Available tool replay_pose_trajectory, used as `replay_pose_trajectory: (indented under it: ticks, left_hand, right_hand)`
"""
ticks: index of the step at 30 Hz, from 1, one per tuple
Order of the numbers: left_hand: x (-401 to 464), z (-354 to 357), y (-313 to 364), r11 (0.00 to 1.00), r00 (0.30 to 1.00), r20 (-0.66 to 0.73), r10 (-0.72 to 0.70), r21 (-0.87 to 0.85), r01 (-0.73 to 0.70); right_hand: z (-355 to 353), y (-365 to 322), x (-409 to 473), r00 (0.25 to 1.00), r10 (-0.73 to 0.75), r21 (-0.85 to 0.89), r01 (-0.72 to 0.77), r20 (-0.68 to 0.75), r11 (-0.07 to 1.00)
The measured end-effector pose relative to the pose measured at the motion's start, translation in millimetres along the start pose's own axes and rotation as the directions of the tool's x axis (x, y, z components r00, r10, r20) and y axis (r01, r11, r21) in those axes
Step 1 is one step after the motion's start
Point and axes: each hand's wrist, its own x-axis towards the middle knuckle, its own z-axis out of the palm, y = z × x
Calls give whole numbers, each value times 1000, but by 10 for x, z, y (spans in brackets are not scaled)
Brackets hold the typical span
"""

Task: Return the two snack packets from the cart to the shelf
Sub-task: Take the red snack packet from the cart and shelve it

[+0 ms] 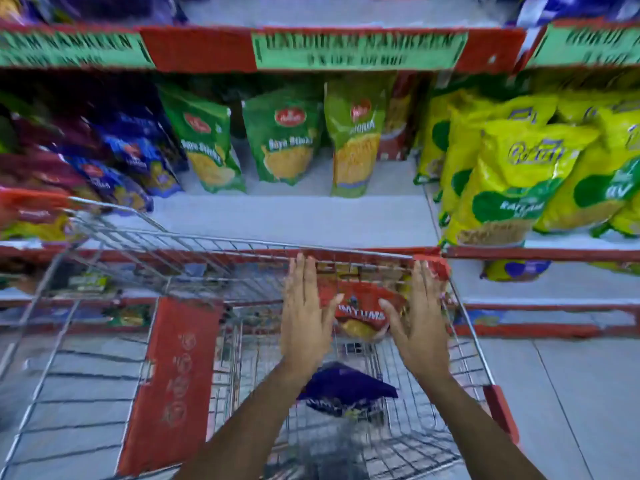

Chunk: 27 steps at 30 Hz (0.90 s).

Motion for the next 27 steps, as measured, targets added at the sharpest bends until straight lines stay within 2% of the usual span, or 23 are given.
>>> replay_pose_trajectory:
  ticks: [2, 3, 5, 6, 7, 9, 12, 16, 19, 22, 27]
  left_hand:
    - [32, 201, -140, 919, 952, 86, -292, -251, 305]
    - [37, 305, -245, 816, 900, 154, -408, -381, 435]
    - [90, 488, -475, 624, 813, 244, -529, -538, 567]
    - [122, 552, -546, 571, 782, 286, -553, -553, 606]
    - [175, 636, -646, 564, 767, 311, -561, -534, 629]
    - [267, 744, -767, 591, 767, 346, -540, -494, 638]
    - [333, 893, -948, 503, 752, 402, -523, -567, 653]
    - [422, 1018, -970, 488, 762, 359, -539, -603, 630]
    - [459, 921, -808, 588, 822, 365, -438, -576, 569]
    - [522, 678, -557, 644, 890, 318, -328, -614, 457]
    - [669, 8, 144, 658, 976, 175, -126, -722, 214]
  right_hand:
    - [167, 150, -25, 976, 210, 186, -218, 63, 958]
    - [256, 235, -46, 958, 271, 253, -285, 90, 925]
    - [438, 432, -53, 917, 374, 359, -399, 140, 844]
    - [526, 522, -54, 894, 415, 384, -447, 167, 808]
    - [620, 622, -39, 872, 450, 400, -488, 192, 776]
    - [770, 767, -4, 837, 505, 406, -546, 214, 733]
    - [894, 873, 53, 797, 573, 412, -595, 192, 689]
    - [894, 927, 136, 790, 598, 475, -581, 135, 661]
    - [761, 908, 179, 780, 611, 483, -591, 136, 646]
    - [480, 736, 268, 822, 554, 528, -533, 136, 661]
    - [-244, 185, 532, 923, 380, 631, -326, 53, 704]
